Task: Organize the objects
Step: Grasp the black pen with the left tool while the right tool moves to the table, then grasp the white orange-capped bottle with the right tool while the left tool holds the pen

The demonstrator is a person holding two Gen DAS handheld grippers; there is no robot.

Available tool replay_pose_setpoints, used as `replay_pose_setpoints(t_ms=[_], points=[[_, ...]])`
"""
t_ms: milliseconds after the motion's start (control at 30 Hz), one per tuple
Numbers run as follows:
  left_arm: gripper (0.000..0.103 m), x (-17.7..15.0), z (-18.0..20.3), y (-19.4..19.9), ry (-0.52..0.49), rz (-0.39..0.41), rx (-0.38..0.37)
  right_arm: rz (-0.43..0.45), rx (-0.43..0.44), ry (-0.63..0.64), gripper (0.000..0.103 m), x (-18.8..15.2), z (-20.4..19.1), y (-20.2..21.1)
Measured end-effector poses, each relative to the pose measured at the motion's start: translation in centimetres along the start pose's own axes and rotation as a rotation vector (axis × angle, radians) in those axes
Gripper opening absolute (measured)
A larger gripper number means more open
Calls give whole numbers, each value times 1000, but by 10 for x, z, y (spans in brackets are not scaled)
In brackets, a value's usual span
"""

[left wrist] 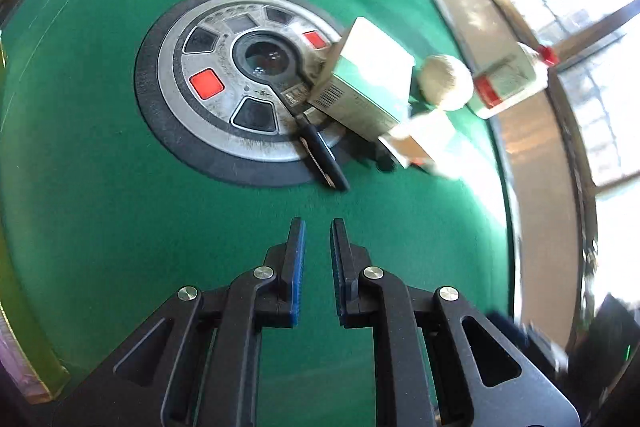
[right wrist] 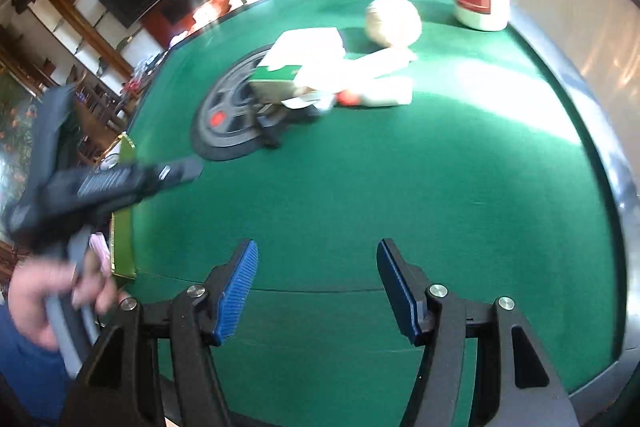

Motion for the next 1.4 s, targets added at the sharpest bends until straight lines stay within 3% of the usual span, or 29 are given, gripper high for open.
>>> replay_pose_setpoints(t_ms=[233,300,333,500,567,733,1033,1267,1300,1333,1400], points=[[10,33,18,-46,74,-52,118,6,-7,-15,62,-1,54,17],[25,37,22,-55,72,-47,140,6,-5,-19,62,1,64,19],[26,38,25,-56,54,-28,163,8,-5,-22,62,2,69,20],[26,38,35,-61,-34,-16,232,8,4,-19,62,12,81,17],[15,36,35,-62,-94,-1,254,1,11,-2,62,18,79,11],[11,14,10,-47,-110,6,244,-19,3,109,62,46,66,-6],[11,-77,-44,5,-87,26,243,-62,-48,455,64,110,28,-70],[11,-92,-59,16,-62,32,239,-175,-77,644,63,132,12,-123],[11,-92,-58,18,-65,34,242,-185,-78,638,62,132,13,-128],[11,-89,-52,12,-66,35,243,-208,-57,631,50,128,14,-131],[11,-88,-50,9,-67,39,236,-190,-103,645,41,119,11,-128]])
Point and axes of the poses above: each gripper's, at about its wrist camera, not at the fingertips, and y roughly against the way its jaws point, z to its right, x to its top, the point moved 2 cm from there along -y, roughly the way its jaws point, and after that the axes turned 1 degree about x, right-handed, at the moved point
